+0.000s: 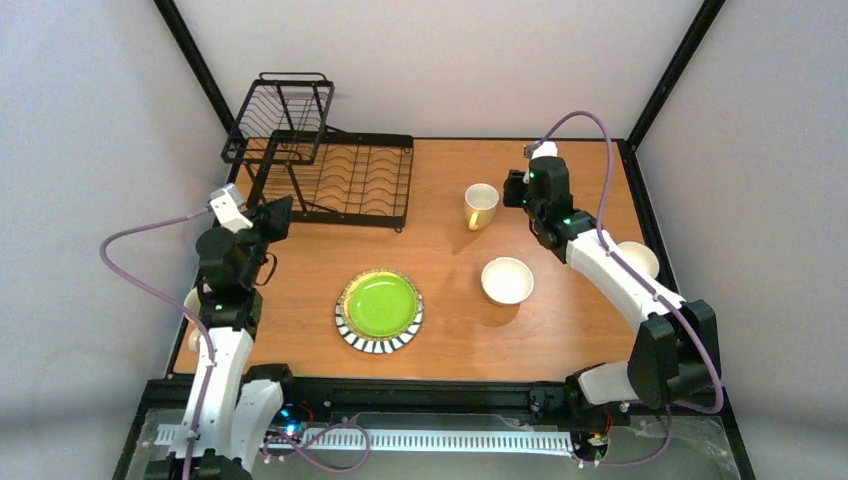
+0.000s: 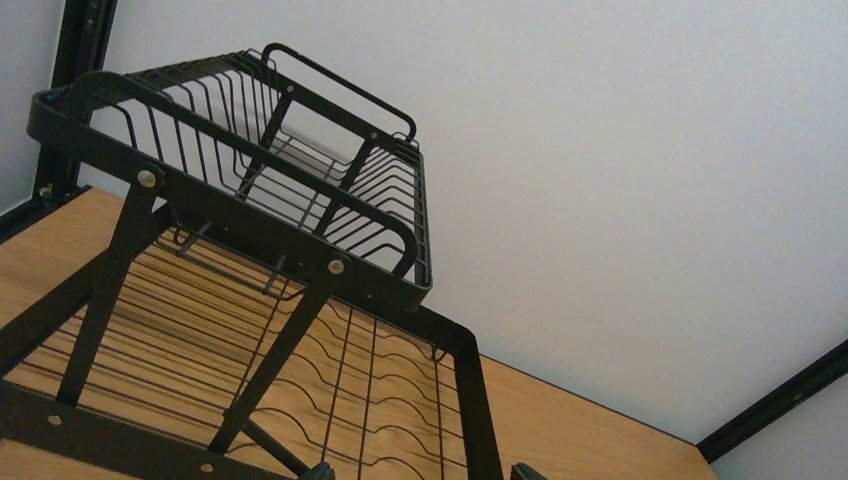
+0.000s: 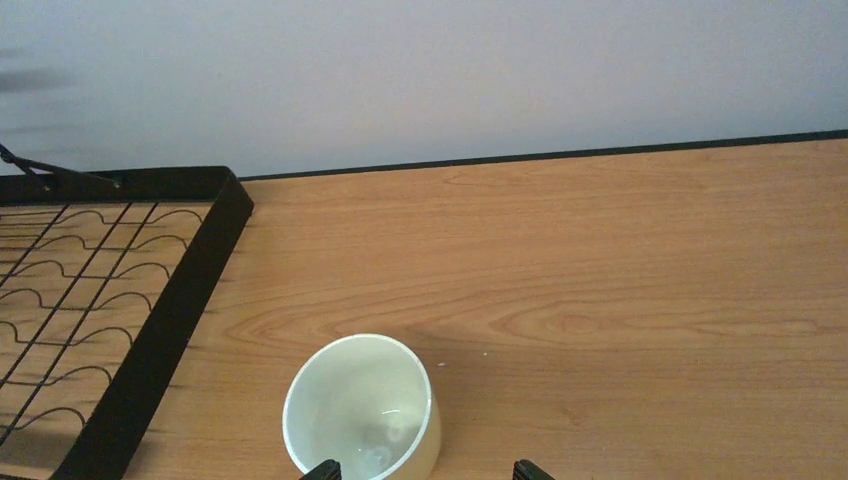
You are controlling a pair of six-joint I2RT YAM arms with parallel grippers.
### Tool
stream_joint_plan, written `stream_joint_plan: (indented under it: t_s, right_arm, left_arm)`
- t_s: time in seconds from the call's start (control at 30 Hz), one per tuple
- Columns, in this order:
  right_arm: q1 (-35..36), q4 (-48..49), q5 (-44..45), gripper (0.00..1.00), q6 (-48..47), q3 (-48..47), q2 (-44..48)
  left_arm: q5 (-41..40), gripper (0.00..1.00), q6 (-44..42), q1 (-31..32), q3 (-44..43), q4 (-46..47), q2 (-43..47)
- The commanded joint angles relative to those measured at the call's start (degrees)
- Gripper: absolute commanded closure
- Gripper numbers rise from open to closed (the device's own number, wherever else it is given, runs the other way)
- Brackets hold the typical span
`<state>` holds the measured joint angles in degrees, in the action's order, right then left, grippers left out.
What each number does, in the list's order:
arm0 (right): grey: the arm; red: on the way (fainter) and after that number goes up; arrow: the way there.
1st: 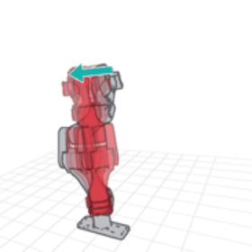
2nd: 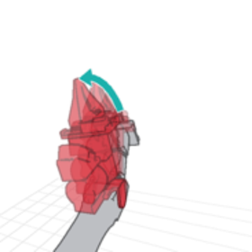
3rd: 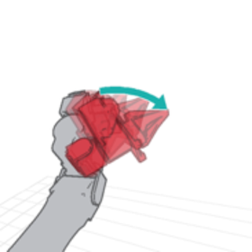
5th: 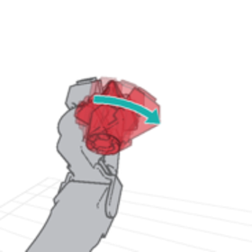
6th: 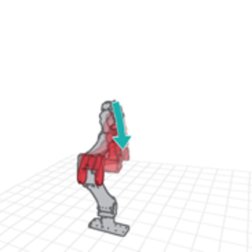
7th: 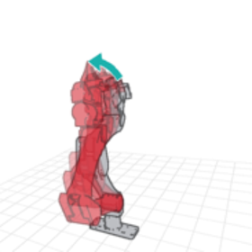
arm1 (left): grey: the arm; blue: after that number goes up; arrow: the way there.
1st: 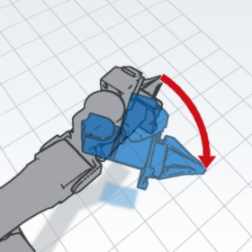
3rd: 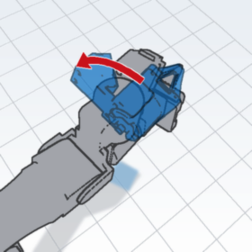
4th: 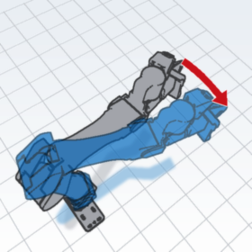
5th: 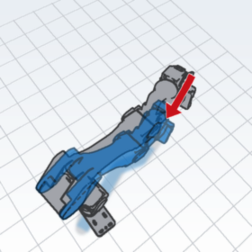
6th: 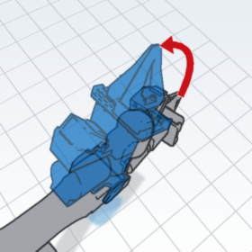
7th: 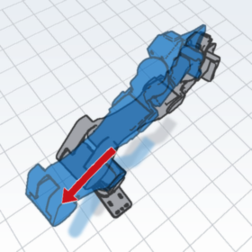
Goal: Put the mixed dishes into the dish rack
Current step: Grab the cup from the center of the board.
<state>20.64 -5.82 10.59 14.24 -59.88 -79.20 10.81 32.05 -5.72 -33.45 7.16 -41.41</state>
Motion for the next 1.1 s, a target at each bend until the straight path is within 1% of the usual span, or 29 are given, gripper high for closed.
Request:
stream_joint_plan:
  t_s: [0.0, 0.07, 0.1, 0.23, 0.3, 0.37, 0.5, 0.63, 0.73, 0.93, 1.07]
  right_arm:
    - [0.5, -2.2, 3.7, 0.01, 3.8, -1.5, 0.0]
    - [0.4, -3.9, 6.9, 0.01, 9.0, -3.0, -0.4]
    - [0.3, -4.4, 7.6, 0.01, 9.8, -3.7, -0.7]
    - [-1.1, -6.7, 4.6, 0.01, 10.3, -6.8, -3.2]
    - [-1.3, -8.5, 4.6, 0.05, 10.7, -8.7, -4.4]
    - [-1.3, -10.7, 4.9, 0.06, 10.6, -10.6, -5.9]
    - [-1.3, -15.6, 5.1, 0.03, 9.6, -14.4, -9.0]
    - [-1.2, -17.7, 4.4, 0.02, 9.3, -15.2, -10.5]
    - [-1.3, -18.6, 1.9, 0.01, 8.9, -16.6, -11.9]
    - [-1.3, -18.1, -3.1, 0.01, 7.3, -18.7, -13.5]
    - [-1.2, -21.7, -2.1, 0.01, 7.0, -22.8, -16.9]
  left_arm:
    - [1.3, 0.00, 1.4, 0.0, -2.8, -3.5, 0.8]
    - [1.8, 0.00, 1.2, 0.0, -3.5, -4.1, 0.9]
    - [2.0, 0.00, 1.2, 0.0, -4.0, -4.5, 0.8]
    - [2.7, 0.00, 0.7, 0.0, -6.3, -6.2, -0.2]
    - [3.2, 0.00, 0.3, 0.0, -7.7, -7.6, -1.2]
    - [3.5, 0.00, -0.5, 0.0, -9.3, -9.6, -2.2]
    - [3.8, 0.00, -2.0, 0.0, -12.3, -13.1, -4.4]
    - [3.8, 0.00, -3.5, 0.0, -15.4, -17.7, -6.9]
    - [2.6, 0.00, -4.5, 0.0, -17.5, -20.6, -8.2]
    - [-1.0, 0.00, -4.1, 0.0, -20.4, -22.4, -9.3]
    - [-2.4, 0.00, -2.8, 0.1, -21.2, -22.6, -9.9]
